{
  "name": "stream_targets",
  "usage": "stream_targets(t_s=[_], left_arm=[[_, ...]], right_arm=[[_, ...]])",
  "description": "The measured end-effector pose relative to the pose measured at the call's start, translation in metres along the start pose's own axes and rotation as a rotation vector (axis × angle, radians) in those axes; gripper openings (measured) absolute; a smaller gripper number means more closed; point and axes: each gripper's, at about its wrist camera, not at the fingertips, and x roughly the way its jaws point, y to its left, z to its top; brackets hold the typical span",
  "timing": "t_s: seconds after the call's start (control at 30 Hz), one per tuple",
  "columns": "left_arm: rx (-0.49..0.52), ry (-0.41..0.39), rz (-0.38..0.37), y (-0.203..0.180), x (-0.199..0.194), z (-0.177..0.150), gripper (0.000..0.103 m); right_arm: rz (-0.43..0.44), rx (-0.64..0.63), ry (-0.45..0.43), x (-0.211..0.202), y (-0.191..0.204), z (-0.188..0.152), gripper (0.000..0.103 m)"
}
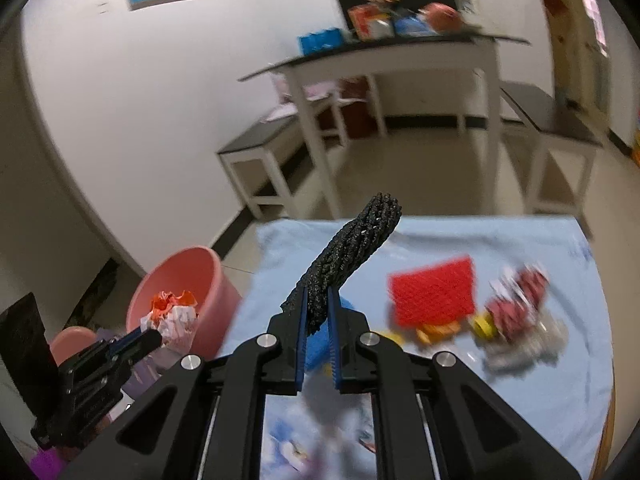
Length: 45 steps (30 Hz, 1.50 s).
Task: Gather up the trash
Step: 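Carry both items over the pink bucket while right tool opens to drop the black net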
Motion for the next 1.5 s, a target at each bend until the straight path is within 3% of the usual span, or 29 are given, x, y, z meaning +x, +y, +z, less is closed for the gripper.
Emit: stream_targets(t_s=[0.3, 0.63, 0.83, 1.0, 1.07, 1.1, 1.27, 1.5], left_arm=[[-0.118, -0.045, 0.182, 0.074, -0.02, 0.007, 0.016], [-0.194, 0.007, 0.241, 0.113, -0.009, -0.01, 0.017], [-0.25, 0.036, 0.249, 0.122, -0.003, -0.016, 0.02], [-0.27, 0.061, 0.242, 0.12, 0.0, -0.015, 0.02], [-0.279, 0.062, 0.235, 0.12, -0.001, -0.014, 0.02], [-0.282, 0.061, 0.232, 0.12, -0.001, -0.013, 0.02], [-0.288, 0.054, 0.223, 0.114, -0.002, -0.009, 0.02], [-0.238, 0.045, 0.309, 0.104, 0.002, -0.009, 0.02]], right_arm=[[0.162, -0.2, 0.031, 0.058, 0.099, 0.019, 0.009], [0.211, -0.319, 0.122, 0.128, 0.162, 0.003, 0.009], [0.221, -0.326, 0.161, 0.146, 0.163, -0.007, 0.013], [0.243, -0.31, 0.159, 0.139, 0.158, -0.013, 0.025], [0.252, -0.302, 0.152, 0.135, 0.155, -0.012, 0.037], [0.255, -0.299, 0.148, 0.133, 0.153, -0.012, 0.038], [0.251, -0.289, 0.128, 0.118, 0.144, -0.013, 0.038], [0.225, -0.257, 0.108, 0.099, 0.119, -0.017, 0.038]])
